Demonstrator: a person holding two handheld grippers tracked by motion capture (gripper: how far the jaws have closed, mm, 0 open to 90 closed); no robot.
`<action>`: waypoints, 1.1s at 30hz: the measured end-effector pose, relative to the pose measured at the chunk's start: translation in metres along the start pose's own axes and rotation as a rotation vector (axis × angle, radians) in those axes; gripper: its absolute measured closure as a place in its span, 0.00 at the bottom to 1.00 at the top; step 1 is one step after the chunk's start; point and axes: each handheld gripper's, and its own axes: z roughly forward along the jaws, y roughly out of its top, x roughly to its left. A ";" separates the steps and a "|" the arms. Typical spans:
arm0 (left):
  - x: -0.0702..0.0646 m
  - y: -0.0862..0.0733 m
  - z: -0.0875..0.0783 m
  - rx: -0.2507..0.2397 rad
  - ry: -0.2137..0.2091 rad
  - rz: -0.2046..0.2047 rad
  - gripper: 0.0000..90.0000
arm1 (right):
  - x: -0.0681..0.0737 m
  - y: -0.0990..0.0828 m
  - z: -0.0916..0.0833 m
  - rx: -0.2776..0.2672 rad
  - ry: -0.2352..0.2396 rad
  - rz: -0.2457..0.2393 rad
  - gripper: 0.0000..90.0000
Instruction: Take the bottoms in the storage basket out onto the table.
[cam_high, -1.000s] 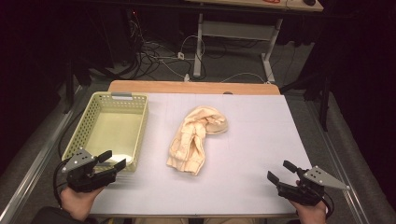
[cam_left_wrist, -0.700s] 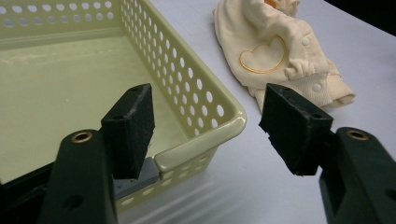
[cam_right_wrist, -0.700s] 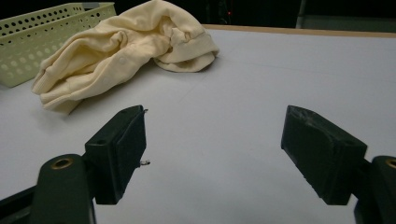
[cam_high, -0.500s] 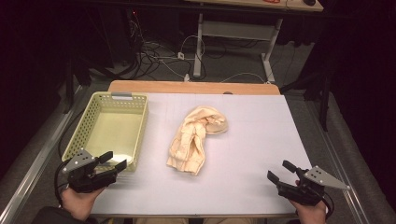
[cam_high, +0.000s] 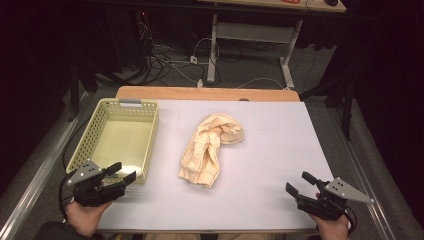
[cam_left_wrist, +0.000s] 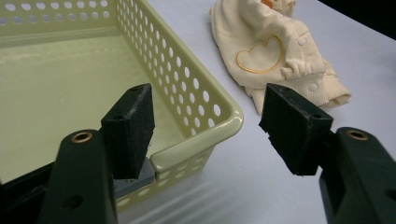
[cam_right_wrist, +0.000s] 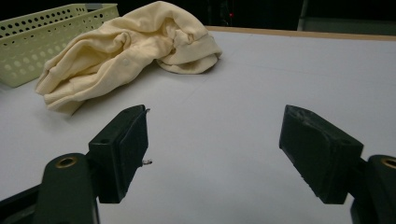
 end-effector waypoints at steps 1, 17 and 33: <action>0.000 0.000 0.000 -0.001 -0.001 0.001 0.37 | 0.000 0.000 0.000 0.001 0.000 0.003 0.27; -0.007 0.003 0.002 -0.006 -0.017 0.019 0.37 | 0.003 0.001 0.000 -0.017 0.005 -0.005 0.28; -0.019 0.011 0.010 -0.006 -0.065 0.036 0.37 | 0.006 0.002 0.001 -0.023 0.013 -0.008 0.28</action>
